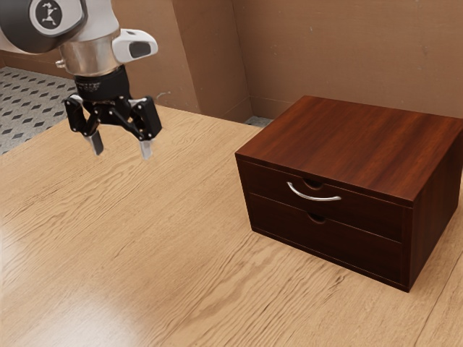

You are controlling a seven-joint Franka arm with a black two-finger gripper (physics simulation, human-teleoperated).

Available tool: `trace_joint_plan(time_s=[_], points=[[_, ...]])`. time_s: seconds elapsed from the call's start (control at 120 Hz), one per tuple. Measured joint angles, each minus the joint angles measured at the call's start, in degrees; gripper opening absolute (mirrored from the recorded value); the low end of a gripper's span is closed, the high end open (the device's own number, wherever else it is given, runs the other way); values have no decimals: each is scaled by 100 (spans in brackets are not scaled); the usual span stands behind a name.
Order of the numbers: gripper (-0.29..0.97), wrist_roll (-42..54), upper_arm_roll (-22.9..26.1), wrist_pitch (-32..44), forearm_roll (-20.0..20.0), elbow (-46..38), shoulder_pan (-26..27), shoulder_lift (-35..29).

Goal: Pull the drawer handle with one arm to open the drawer

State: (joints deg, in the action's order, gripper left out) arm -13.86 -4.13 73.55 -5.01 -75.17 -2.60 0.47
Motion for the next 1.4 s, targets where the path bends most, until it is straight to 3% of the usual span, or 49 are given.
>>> trace_joint_plan(time_s=[0.2, 0.308, 0.408, 0.633, 0.675, 0.758, 0.825, 1.058, 1.4], points=[[68, -84, 1, 27, -1, 22, -190, -5], [68, -330, 248, -122, -146, 1044, -503, -156], [68, -1210, 518, -57, 22, 1310, -772, 192], [68, -3218, 578, 643, 403, 1079, 541, 500], [68, -3515, 595, 932, 424, 566, 542, 299], [68, -4048, 706, 2086, 525, -1479, 401, -643], [68, -4427, 750, 2899, 662, -2267, 401, -865], [68, -5465, 1059, 4823, 1033, -3225, 425, -907], [68, -6443, 1221, 6076, 1244, -3975, 421, -937]])
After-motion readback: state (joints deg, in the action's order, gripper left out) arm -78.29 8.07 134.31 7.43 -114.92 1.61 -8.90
